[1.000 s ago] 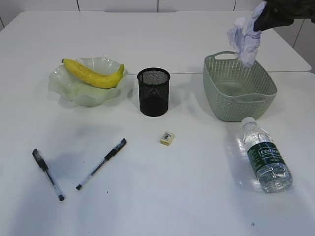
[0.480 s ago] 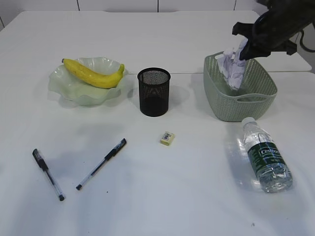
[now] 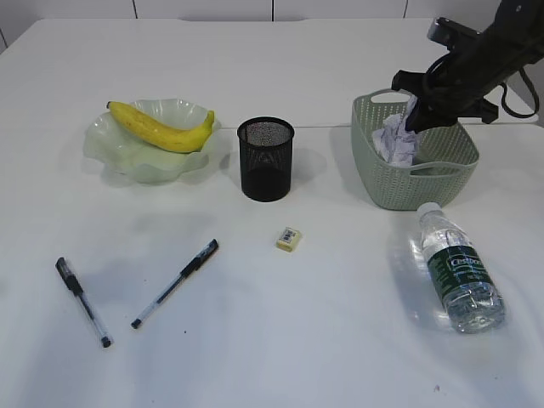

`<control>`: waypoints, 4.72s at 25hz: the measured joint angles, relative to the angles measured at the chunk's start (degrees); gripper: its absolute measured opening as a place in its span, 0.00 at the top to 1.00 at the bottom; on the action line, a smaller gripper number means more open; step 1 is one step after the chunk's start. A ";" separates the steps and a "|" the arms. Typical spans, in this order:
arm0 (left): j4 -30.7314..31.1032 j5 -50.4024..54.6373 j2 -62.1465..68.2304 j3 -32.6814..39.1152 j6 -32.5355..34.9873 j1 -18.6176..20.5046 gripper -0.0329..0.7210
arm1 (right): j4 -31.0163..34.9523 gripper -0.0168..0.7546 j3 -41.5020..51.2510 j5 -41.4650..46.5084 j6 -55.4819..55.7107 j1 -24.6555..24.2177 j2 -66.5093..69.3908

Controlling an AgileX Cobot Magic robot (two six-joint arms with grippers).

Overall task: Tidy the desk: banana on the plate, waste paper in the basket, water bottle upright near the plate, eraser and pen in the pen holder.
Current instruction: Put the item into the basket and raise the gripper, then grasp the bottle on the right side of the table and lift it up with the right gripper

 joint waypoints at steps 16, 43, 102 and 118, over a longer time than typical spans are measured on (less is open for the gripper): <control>-0.85 -1.31 0.00 0.00 0.00 0.00 0.36 | 0.00 0.57 -0.52 2.81 3.52 0.00 -0.77; -0.30 0.80 0.00 0.00 0.00 0.00 0.38 | -17.68 0.56 -1.11 26.76 2.35 8.68 -20.39; 4.77 2.78 0.00 0.00 0.00 -0.09 0.38 | -16.58 0.17 21.57 15.96 -0.58 7.02 -9.25; 4.72 2.03 0.00 0.00 0.00 -0.09 0.38 | -16.58 0.17 19.52 14.72 -0.25 6.67 -4.99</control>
